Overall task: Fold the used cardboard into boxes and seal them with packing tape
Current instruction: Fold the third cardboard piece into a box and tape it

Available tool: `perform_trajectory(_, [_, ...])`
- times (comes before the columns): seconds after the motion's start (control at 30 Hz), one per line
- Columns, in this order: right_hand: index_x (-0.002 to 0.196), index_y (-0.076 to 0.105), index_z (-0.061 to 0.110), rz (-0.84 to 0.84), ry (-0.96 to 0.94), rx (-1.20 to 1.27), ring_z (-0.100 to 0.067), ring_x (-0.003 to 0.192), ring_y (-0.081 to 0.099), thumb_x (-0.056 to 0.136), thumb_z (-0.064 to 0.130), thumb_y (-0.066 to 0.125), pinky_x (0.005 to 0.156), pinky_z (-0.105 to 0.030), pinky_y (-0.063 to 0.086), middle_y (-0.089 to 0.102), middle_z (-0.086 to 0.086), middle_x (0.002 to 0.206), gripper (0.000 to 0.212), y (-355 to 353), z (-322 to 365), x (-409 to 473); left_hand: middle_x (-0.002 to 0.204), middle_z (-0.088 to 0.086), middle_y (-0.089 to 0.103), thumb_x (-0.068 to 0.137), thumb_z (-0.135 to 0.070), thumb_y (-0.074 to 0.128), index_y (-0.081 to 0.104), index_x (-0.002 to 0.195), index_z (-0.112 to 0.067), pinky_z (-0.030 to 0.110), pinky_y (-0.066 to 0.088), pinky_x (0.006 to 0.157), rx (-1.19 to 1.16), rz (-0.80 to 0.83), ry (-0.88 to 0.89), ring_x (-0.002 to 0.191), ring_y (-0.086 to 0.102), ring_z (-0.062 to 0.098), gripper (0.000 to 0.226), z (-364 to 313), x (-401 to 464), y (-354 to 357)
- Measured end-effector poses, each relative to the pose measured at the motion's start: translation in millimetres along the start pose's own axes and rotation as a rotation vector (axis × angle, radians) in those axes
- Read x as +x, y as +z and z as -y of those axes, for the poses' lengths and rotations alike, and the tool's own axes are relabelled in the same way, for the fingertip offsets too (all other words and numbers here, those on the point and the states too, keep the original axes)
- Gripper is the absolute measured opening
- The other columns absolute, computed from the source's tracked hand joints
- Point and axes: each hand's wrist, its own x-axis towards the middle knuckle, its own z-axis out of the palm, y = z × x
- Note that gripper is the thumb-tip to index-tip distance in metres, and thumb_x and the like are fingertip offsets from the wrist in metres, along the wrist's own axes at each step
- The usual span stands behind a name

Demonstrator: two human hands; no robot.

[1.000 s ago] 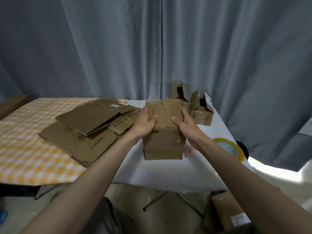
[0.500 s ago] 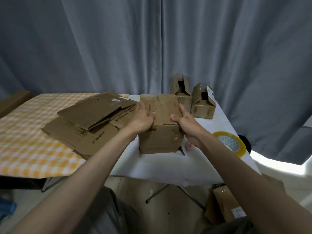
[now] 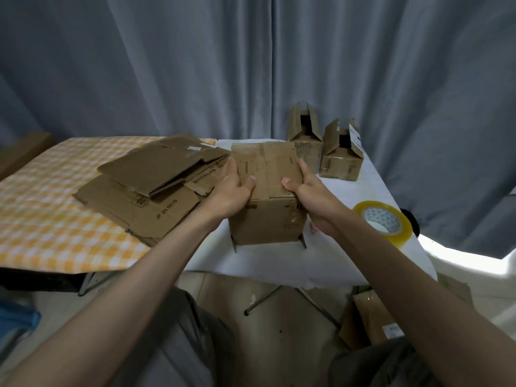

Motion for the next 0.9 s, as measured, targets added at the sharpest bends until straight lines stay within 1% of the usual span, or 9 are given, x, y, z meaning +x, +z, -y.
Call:
perform_trajectory(0.17, [0.153, 0.028, 0.031, -0.003, -0.04, -0.003, 0.016, 0.079, 0.065, 0.103, 0.017, 0.052, 0.059, -0.005, 0.049, 0.057, 0.023, 0.104, 0.058, 4, 7, 9, 0.158, -0.001, 0.027, 0.103, -0.034, 0.049, 0.022, 0.156, -0.015, 0.017, 0.018, 0.102, -0.005, -0.005, 0.012, 0.12, 0.024, -0.002, 0.063, -2, 10, -3])
perform_trajectory(0.27, [0.153, 0.03, 0.028, -0.014, -0.035, -0.005, 0.005, 0.089, 0.063, 0.102, 0.017, 0.052, 0.061, -0.007, 0.05, 0.059, 0.019, 0.11, 0.056, 5, 14, 18, 0.157, 0.003, 0.029, 0.103, -0.033, 0.048, 0.026, 0.154, -0.016, 0.027, 0.026, 0.113, 0.026, 0.013, 0.005, 0.138, 0.032, 0.009, 0.058, -5, 19, -7])
perform_trajectory(0.37, [0.154, 0.028, 0.024, -0.011, -0.019, -0.031, 0.003, 0.092, 0.058, 0.101, 0.015, 0.054, 0.065, -0.009, 0.047, 0.057, 0.018, 0.109, 0.06, 5, 19, 24, 0.167, 0.007, -0.003, 0.106, -0.037, 0.038, 0.013, 0.159, -0.014, 0.041, 0.011, 0.124, 0.3, 0.056, 0.002, 0.154, 0.003, 0.025, 0.064, -10, 22, -9])
perform_trajectory(0.43, [0.154, 0.028, 0.021, 0.006, -0.01, -0.064, 0.003, 0.094, 0.058, 0.1, 0.014, 0.055, 0.067, -0.009, 0.048, 0.057, 0.019, 0.105, 0.061, 4, 22, 25, 0.166, 0.005, -0.015, 0.107, -0.03, 0.034, 0.011, 0.159, -0.017, 0.043, -0.001, 0.124, 0.516, 0.047, 0.175, 0.153, -0.011, 0.026, 0.058, -14, 23, -7])
perform_trajectory(0.57, [0.154, 0.033, 0.019, 0.021, 0.033, -0.115, -0.018, 0.128, 0.053, 0.104, 0.019, 0.048, 0.11, -0.035, 0.043, 0.055, -0.005, 0.142, 0.052, -12, 26, 19, 0.166, -0.004, 0.01, 0.109, -0.03, 0.029, 0.024, 0.157, -0.027, 0.04, 0.003, 0.123, 0.611, 0.17, 0.328, 0.154, 0.006, 0.019, 0.049, -17, 28, -9])
perform_trajectory(0.63, [0.15, 0.041, 0.017, -0.085, 0.055, -0.312, -0.022, 0.129, 0.052, 0.1, 0.018, 0.051, 0.112, -0.037, 0.039, 0.053, -0.008, 0.144, 0.051, -41, 21, 10, 0.166, -0.006, 0.014, 0.107, -0.045, 0.025, 0.024, 0.157, -0.029, 0.038, 0.003, 0.122, 0.635, 0.179, 0.312, 0.153, 0.009, 0.016, 0.052, -15, 31, -10])
perform_trajectory(0.7, [0.139, 0.053, 0.013, -0.157, 0.107, -0.668, -0.025, 0.126, 0.053, 0.097, 0.016, 0.053, 0.1, -0.028, 0.042, 0.056, -0.009, 0.14, 0.042, -83, 10, -1, 0.166, -0.008, 0.011, 0.096, -0.071, 0.018, 0.019, 0.158, -0.031, 0.04, 0.002, 0.123, 0.686, 0.211, 0.297, 0.153, 0.007, 0.015, 0.074, -14, 29, -9])
perform_trajectory(0.8, [0.13, 0.055, 0.017, -0.012, 0.366, -1.108, -0.027, 0.123, 0.054, 0.093, 0.03, 0.057, 0.094, -0.03, 0.043, 0.056, -0.006, 0.136, 0.039, -137, -15, -30, 0.166, -0.011, 0.004, 0.069, -0.1, 0.013, 0.009, 0.159, -0.033, 0.041, 0.001, 0.123, 0.745, 0.27, 0.289, 0.153, 0.003, 0.014, 0.113, -14, 27, -7])
perform_trajectory(0.9, [0.135, 0.052, 0.019, 0.178, 0.474, -1.282, -0.025, 0.125, 0.052, 0.086, 0.033, 0.069, 0.104, -0.035, 0.043, 0.055, -0.004, 0.136, 0.054, -152, -39, -53, 0.167, -0.009, 0.004, 0.068, -0.097, 0.024, 0.008, 0.16, -0.032, 0.038, 0.0, 0.122, 0.76, 0.254, 0.306, 0.154, 0.003, 0.016, 0.114, -11, 29, -6])
